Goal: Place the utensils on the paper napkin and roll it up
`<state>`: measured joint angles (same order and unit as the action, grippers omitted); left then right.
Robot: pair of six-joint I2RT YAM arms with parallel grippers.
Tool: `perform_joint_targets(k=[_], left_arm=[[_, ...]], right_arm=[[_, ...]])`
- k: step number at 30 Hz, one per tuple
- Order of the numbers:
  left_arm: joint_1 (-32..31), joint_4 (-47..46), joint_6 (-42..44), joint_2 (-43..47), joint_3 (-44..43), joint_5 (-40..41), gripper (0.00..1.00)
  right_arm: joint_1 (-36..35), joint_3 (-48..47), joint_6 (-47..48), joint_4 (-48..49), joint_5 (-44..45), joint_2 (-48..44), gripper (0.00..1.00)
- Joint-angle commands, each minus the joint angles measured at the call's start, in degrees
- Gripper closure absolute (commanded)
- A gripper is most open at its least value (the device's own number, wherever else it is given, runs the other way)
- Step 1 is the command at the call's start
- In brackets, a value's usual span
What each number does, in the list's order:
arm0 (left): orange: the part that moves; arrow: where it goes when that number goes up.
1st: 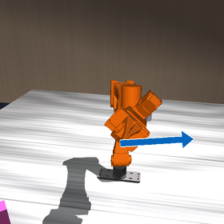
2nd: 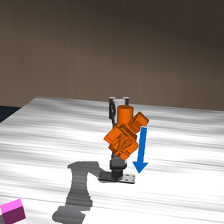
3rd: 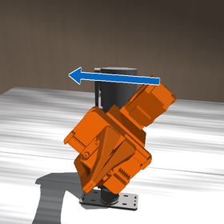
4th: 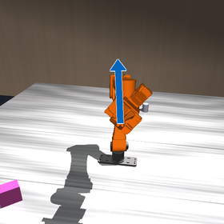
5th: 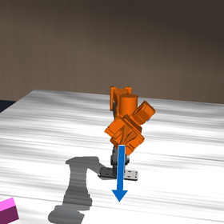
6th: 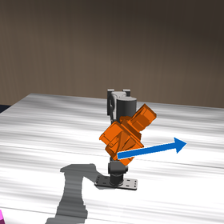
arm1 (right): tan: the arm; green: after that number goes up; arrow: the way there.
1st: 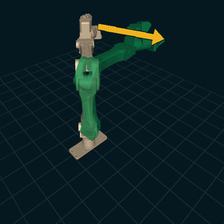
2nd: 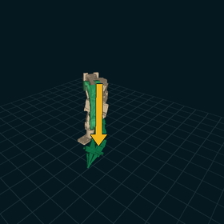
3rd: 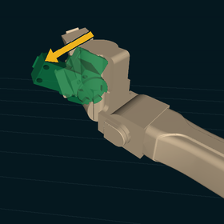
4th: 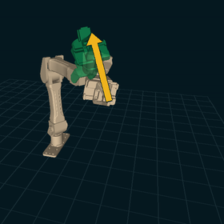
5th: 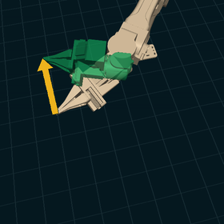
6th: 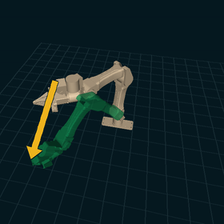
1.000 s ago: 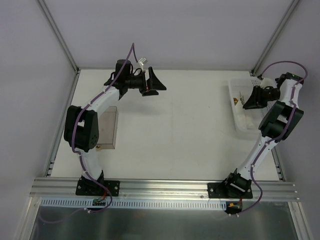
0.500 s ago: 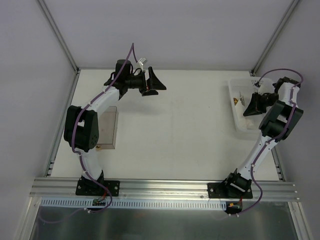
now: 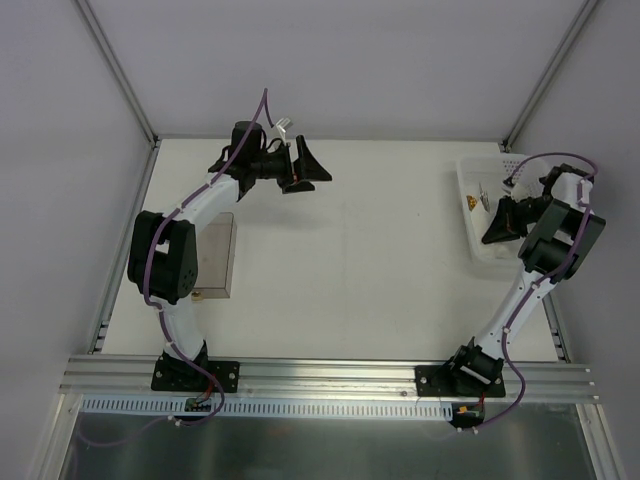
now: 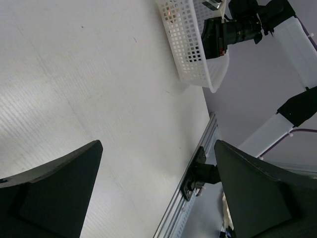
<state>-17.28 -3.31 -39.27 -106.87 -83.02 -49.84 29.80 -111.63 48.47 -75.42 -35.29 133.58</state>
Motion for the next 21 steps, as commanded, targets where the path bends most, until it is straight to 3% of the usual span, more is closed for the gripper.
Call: perform_joint_targets(k=[1,5,11,13,15,18,21], left_arm=[[-0.2,0.8,2.7,2.9,1.0,2.3,0.01],[0.2,3.0,5.8,5.0,0.8,5.4,0.01],[1.8,12.9,15.0,8.9,-1.6,15.6,0.01],[2.2,16.8,18.9,10.1,-3.3,18.9,0.01],[2.4,18.9,21.8,10.6,-4.9,22.0,0.01],[2.8,21.5,24.0,12.0,-5.5,24.7,0.01],[2.8,22.8,25.1,13.5,-5.1,27.0,0.01]], right_arm=[[0.3,0.2,0.5,-1.3,-3.5,-5.0,0.83],[0.3,-1.5,0.5,-1.6,-7.3,-10.2,0.77],[0.2,-3.7,-2.5,-0.1,-12.8,-20.1,0.55],[-1.1,-2.4,-3.4,0.8,-13.6,-24.5,0.43],[-3.9,-0.2,-4.5,2.4,-13.5,-29.3,0.32],[-9.4,7.2,-7.9,7.5,-12.4,-34.2,0.04],[-16.2,16.9,-13.1,16.4,-10.4,-40.2,0.01]])
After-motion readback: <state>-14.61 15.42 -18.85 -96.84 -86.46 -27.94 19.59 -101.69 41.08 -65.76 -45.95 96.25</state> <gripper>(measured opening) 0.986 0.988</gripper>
